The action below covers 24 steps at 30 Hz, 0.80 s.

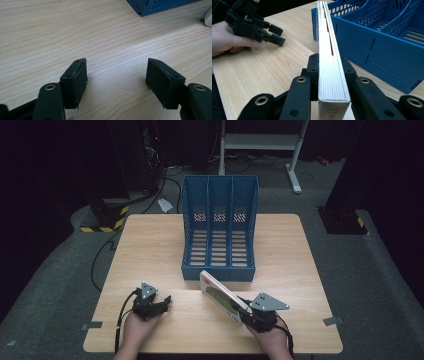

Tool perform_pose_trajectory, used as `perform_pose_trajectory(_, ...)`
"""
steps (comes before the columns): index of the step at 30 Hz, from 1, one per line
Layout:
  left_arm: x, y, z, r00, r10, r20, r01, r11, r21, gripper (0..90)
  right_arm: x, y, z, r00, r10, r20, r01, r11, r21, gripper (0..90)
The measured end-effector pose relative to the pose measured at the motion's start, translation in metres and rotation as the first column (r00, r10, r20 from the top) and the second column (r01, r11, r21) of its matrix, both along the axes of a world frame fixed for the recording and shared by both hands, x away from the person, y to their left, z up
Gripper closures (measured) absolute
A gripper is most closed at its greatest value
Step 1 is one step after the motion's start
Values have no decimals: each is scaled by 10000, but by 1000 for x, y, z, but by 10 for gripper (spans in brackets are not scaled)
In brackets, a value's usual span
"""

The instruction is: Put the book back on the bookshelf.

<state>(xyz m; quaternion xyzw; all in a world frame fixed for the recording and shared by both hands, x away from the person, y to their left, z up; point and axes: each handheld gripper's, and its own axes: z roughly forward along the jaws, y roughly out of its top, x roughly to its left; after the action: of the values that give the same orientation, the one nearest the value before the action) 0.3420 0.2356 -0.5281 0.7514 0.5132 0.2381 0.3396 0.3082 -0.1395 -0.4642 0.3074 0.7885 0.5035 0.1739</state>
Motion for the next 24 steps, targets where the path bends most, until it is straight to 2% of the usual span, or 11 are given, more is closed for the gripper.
perform_pose_trajectory(9,0,0,0,10000,0,10,0,10000,12,327,-6,-2,8,9998,-57,166,56,10000,39,756)
perform_pose_trajectory(24,-1,0,0,9999,-97,-49,97,10000,19,322,-17,-8,31,9970,-305,712,260,9977,628,757)
